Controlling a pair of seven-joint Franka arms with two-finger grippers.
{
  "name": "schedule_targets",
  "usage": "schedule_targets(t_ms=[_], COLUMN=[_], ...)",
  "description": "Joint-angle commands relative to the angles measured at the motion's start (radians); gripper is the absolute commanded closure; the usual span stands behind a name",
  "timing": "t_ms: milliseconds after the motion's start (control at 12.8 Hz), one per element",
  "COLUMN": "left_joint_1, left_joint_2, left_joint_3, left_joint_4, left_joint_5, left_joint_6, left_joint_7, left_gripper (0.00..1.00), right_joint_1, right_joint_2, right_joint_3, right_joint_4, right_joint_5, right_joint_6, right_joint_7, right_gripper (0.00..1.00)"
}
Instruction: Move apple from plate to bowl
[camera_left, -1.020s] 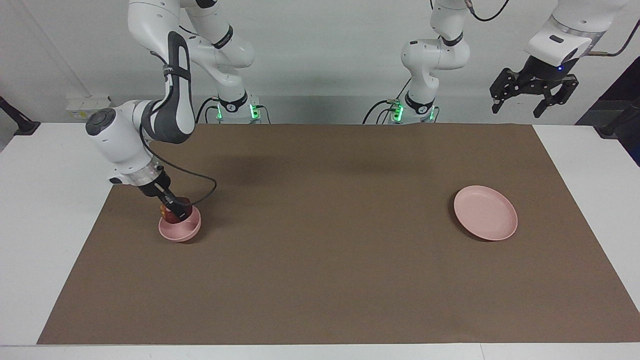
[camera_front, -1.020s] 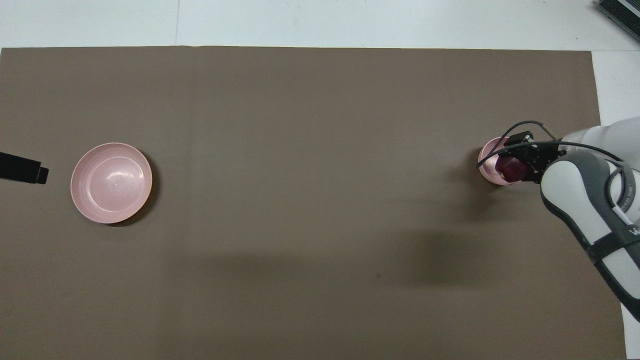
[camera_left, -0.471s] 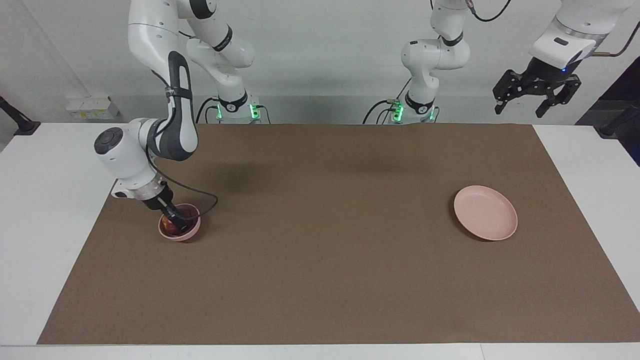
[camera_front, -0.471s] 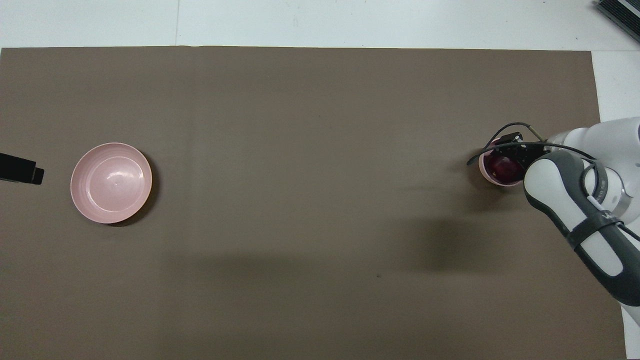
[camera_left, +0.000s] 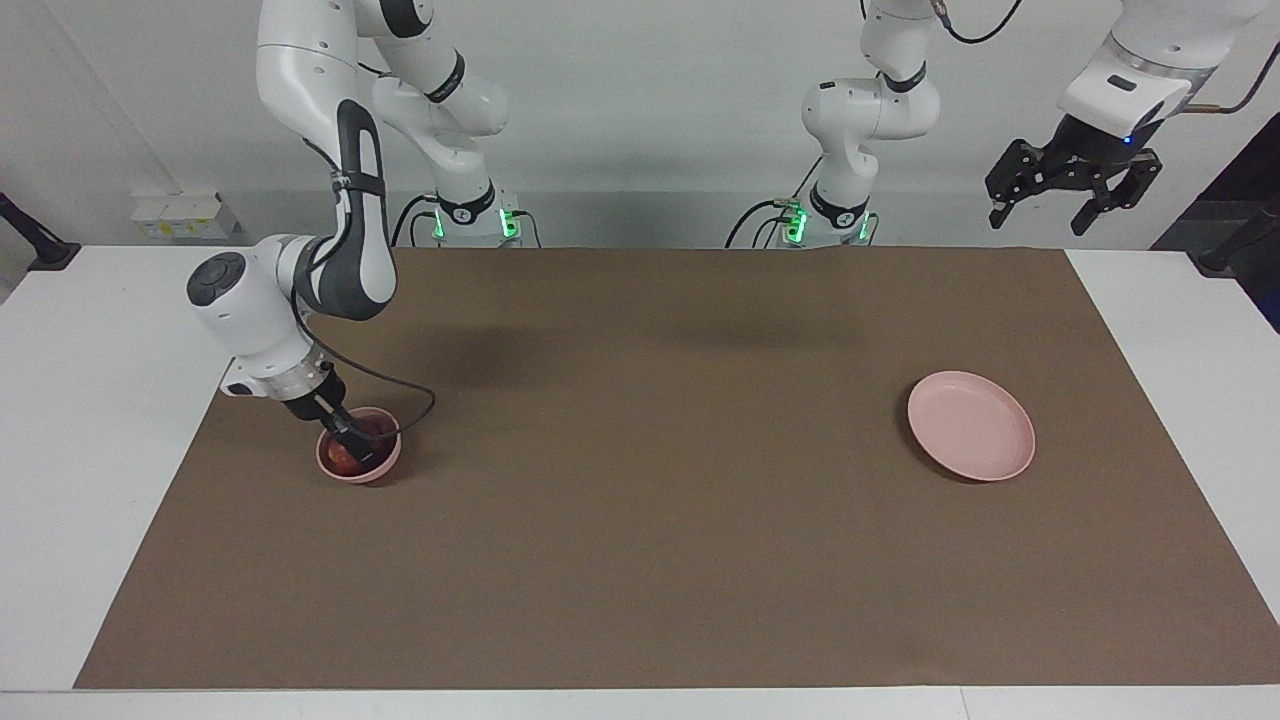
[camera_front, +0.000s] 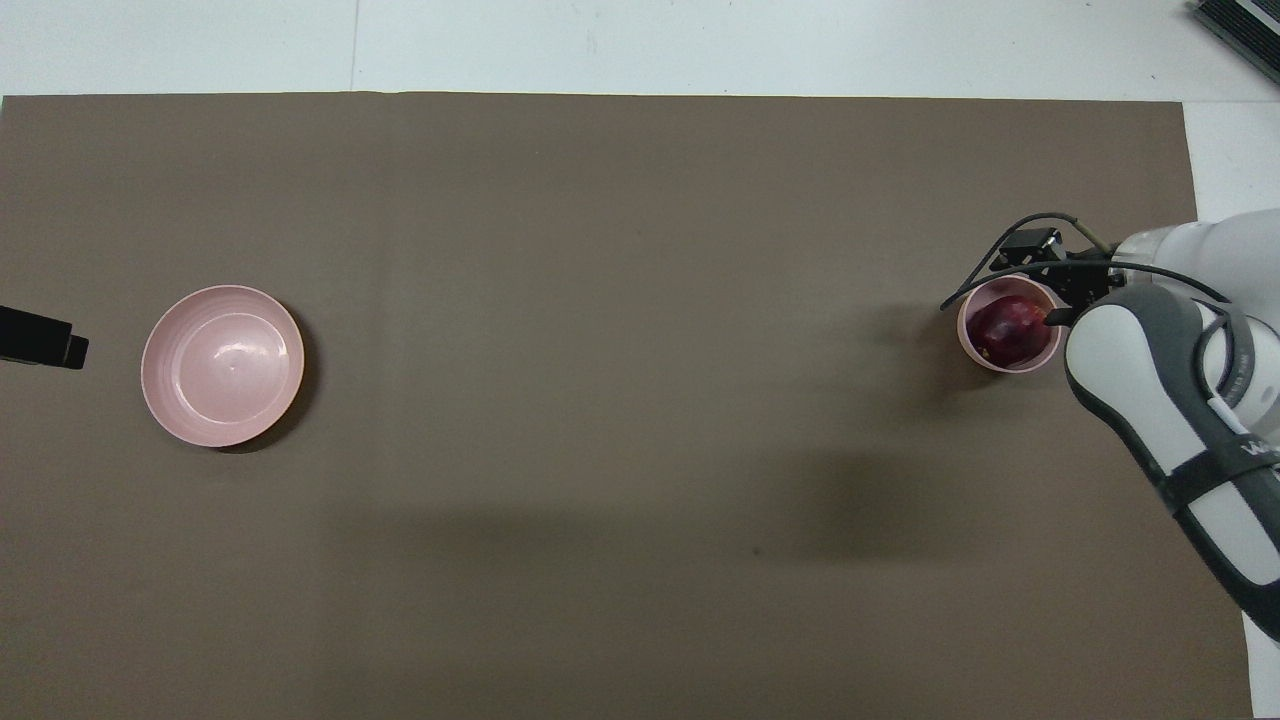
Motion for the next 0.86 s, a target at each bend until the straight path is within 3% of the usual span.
schedule_targets(t_ms=[0,157,392,784], left_joint_1=[0.0,0.0,0.0,0.0], left_joint_2=[-0.015,-0.015,-0.015,-0.015], left_joint_3=[0.0,0.0,0.0,0.0], left_joint_4=[-0.016,-0.016,-0.016,-0.016], left_joint_5=[0.015,0.015,0.015,0.015], left_joint_6=[-0.01,-0.01,-0.01,-0.01], left_joint_7=[-0.008,-0.008,-0.008,-0.008], left_gripper=[0.0,0.0,0.0,0.0], right_joint_1=[0.0,-0.002,0.036,0.041], right_joint_2=[-0.031,-0.029,-0.046,-0.19], right_joint_3=[0.006,0.004,0.015,0.023], right_joint_4=[0.061,0.136,0.26,0.32], right_joint_5=[-0.024,-0.053,-0.204,-0.189], right_joint_6=[-0.116,-0.22,-0.421,-0.717], right_joint_7=[-0.191,-0.274,-0.307,-0.307], right_gripper=[0.0,0.0,0.0,0.0])
